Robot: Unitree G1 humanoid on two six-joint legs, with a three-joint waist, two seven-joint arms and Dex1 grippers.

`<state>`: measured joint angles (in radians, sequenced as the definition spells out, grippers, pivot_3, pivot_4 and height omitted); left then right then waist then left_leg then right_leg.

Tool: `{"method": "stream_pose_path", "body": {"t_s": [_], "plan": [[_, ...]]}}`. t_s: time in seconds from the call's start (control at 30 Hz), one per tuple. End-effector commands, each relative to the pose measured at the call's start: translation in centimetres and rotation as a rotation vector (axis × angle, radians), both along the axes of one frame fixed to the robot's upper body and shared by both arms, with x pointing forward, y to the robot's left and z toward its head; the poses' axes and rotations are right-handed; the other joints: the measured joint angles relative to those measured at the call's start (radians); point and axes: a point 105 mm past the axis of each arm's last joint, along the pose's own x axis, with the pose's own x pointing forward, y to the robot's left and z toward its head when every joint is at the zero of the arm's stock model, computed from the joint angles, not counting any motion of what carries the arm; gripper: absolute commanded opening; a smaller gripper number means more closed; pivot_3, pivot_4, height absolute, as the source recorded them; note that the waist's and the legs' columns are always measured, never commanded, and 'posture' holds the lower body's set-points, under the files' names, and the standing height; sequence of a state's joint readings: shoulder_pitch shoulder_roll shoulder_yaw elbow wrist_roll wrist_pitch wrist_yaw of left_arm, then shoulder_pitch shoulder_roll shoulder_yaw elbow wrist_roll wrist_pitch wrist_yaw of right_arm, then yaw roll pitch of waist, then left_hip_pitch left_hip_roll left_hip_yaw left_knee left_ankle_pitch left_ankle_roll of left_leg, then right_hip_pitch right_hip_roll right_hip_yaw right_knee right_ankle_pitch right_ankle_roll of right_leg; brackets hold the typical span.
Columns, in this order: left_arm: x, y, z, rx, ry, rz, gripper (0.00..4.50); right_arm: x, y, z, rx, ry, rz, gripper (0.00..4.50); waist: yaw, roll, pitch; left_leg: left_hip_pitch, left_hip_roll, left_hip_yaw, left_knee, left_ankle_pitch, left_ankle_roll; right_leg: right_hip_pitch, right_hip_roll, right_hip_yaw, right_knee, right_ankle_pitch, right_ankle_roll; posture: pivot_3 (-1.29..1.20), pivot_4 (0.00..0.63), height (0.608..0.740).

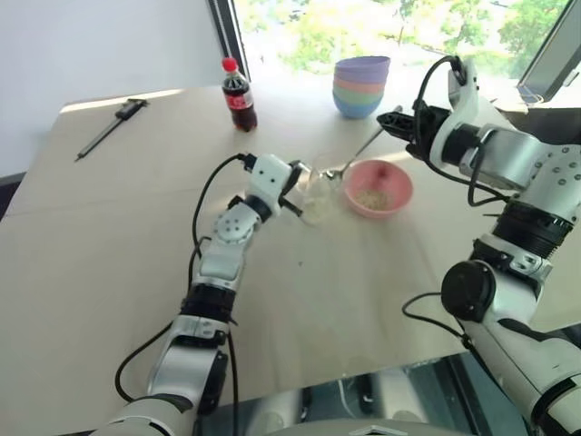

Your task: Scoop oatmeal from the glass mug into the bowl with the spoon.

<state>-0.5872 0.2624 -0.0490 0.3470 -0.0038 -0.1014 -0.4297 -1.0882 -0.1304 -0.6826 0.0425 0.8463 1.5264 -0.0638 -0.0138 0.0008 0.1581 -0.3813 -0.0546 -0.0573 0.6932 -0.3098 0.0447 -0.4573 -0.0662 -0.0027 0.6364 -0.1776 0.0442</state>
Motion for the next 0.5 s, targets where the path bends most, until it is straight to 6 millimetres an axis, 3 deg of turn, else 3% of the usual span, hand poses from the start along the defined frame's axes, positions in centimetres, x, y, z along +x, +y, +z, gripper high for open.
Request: {"method": "stream_pose_path", "body": {"t_s": [0.03,0.5], "plan": [[-0.3,-0.1,1.0,-0.021,-0.043,-0.007,0.07,-0.3,-0.7,1.6,0.068,-0.032,0.012,0.0,0.0,0.0,0.0,0.0,0.0,0.0,0.0,0.0,0.0,0.0,0.0,0.0,0.0,0.0,0.0,0.0,0.15,0.74],[-0.8,-0.6,0.2,-0.142,-0.009,-0.062,0.07,-0.6,-1.8,2.1,0.241,-0.034,0.055,0.0,0.0,0.0,0.0,-0.001,0.0,0.0,0.0,0.0,0.0,0.0,-0.002,0.0,0.0,0.0,0.0,0.0,0.15,0.74]]}}
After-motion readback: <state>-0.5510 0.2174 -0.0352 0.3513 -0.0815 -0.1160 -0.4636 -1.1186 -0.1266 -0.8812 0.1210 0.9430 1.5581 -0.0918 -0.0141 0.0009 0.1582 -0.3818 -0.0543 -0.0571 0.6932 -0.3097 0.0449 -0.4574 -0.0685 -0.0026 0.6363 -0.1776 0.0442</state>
